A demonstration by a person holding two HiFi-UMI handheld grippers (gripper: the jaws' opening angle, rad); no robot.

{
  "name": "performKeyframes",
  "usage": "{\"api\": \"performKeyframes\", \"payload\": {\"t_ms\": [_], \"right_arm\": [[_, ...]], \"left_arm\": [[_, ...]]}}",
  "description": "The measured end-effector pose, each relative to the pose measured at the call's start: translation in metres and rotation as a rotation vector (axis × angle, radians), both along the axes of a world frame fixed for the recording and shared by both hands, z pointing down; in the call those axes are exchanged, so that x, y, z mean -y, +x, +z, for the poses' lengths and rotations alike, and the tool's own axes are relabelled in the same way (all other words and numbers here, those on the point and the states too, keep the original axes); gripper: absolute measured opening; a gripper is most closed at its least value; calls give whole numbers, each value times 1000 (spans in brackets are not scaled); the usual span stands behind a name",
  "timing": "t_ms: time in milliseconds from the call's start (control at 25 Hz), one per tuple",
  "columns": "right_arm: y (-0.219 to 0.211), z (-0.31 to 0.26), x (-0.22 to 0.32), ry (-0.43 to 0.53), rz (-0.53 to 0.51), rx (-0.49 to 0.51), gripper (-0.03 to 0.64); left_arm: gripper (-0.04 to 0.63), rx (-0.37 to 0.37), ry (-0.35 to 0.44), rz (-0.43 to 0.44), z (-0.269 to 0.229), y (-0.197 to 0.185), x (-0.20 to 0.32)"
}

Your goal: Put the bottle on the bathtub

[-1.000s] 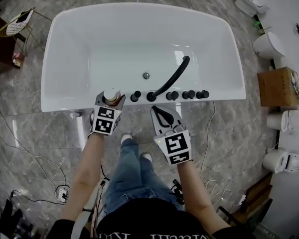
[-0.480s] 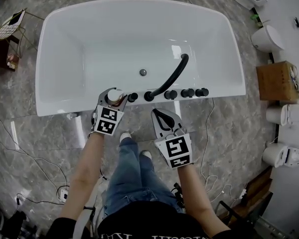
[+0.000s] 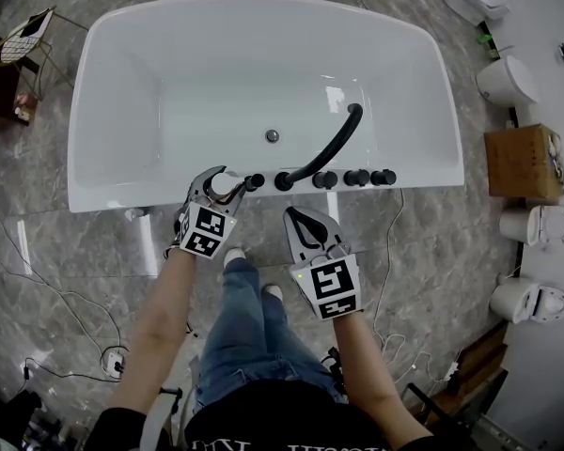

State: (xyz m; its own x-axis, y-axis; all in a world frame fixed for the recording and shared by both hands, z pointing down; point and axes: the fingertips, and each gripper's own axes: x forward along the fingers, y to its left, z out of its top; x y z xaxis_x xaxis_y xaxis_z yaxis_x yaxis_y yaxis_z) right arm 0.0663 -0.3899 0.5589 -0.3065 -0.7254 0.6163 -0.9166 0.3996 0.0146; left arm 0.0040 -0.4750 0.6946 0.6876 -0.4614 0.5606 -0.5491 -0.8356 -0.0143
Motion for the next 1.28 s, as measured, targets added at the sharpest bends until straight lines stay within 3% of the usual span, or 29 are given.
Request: {"api": "performKeyframes", "payload": {"t_ms": [240,400,560,680,1280], "right_arm": [[-1,1,-5,-7,-6,-3,17],[-7,1,-5,-6,-18,0,17],[-6,-1,-8,-4,-20,5,17],[-10,-6,-9,6,-31,13,17],[-19,-60,-62,121,-114,35,17]], "left_arm": [[225,32,90,136,0,4,-5],[229,47,102,173,1,2,-4],[250,104,45,140,9,2,-6],[357,120,-4,112,12,-5,-10],[368,35,49,-115,-62,-33,-55]]}}
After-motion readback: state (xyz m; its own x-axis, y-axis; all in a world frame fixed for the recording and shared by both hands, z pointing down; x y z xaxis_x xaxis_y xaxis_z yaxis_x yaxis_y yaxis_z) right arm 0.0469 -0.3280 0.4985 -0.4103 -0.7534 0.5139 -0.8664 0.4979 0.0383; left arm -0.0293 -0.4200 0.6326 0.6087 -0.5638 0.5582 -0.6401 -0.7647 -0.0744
